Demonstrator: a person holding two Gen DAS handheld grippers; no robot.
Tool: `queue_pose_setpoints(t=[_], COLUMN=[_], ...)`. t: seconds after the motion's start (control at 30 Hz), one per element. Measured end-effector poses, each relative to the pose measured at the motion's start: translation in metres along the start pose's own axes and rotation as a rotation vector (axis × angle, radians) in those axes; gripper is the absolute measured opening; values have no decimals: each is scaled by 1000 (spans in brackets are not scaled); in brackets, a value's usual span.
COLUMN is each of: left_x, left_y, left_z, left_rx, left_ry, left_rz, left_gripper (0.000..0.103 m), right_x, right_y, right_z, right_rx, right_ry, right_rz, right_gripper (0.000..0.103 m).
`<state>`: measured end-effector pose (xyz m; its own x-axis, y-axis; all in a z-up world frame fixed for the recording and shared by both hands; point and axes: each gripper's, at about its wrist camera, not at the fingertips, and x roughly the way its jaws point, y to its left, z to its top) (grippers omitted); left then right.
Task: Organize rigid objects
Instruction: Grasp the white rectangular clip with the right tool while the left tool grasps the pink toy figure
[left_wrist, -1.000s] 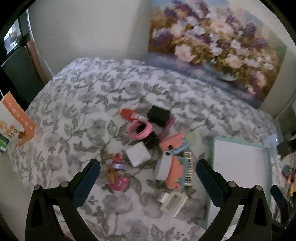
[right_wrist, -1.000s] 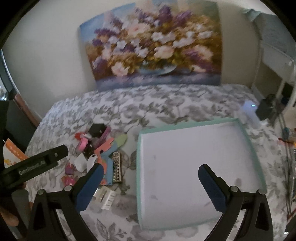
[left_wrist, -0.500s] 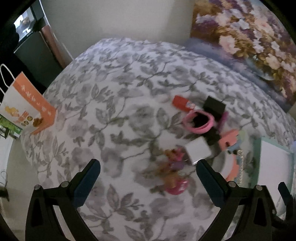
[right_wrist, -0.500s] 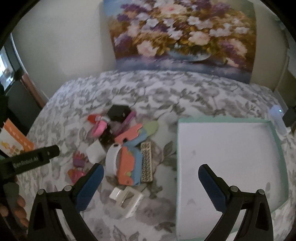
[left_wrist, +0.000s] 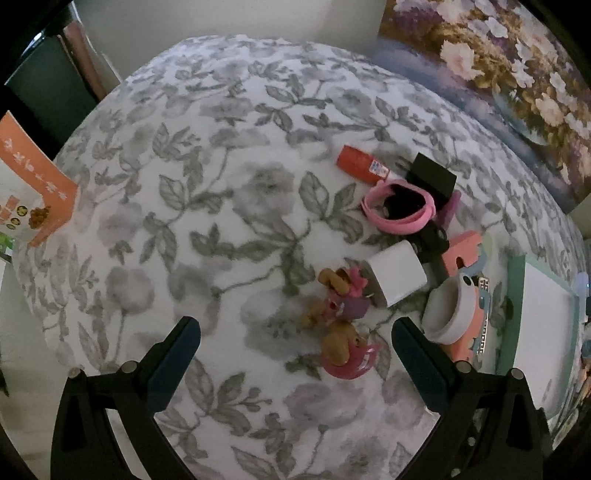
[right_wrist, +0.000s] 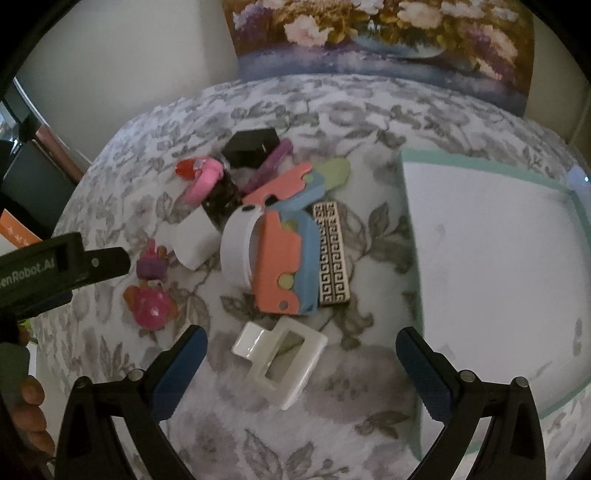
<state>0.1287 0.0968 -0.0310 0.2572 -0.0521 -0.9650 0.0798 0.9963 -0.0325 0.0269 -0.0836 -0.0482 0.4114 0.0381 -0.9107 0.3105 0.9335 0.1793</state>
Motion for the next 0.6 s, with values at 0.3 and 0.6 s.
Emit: queue_pose_setpoints(t=[0.3, 0.6], left_x=[2, 17], left_y=[-2, -11], left_z=[1, 0], left_rx=[6, 24], left_ry=[2, 45], left_rz=[-5, -15], left_gripper=[103, 103], right_x=[5, 17], right_y=[3, 7], right_z=[-5, -11], right_rx=[-21, -29], right_ry=[1, 54], right_rz=[-50, 3], right_gripper=[103, 103])
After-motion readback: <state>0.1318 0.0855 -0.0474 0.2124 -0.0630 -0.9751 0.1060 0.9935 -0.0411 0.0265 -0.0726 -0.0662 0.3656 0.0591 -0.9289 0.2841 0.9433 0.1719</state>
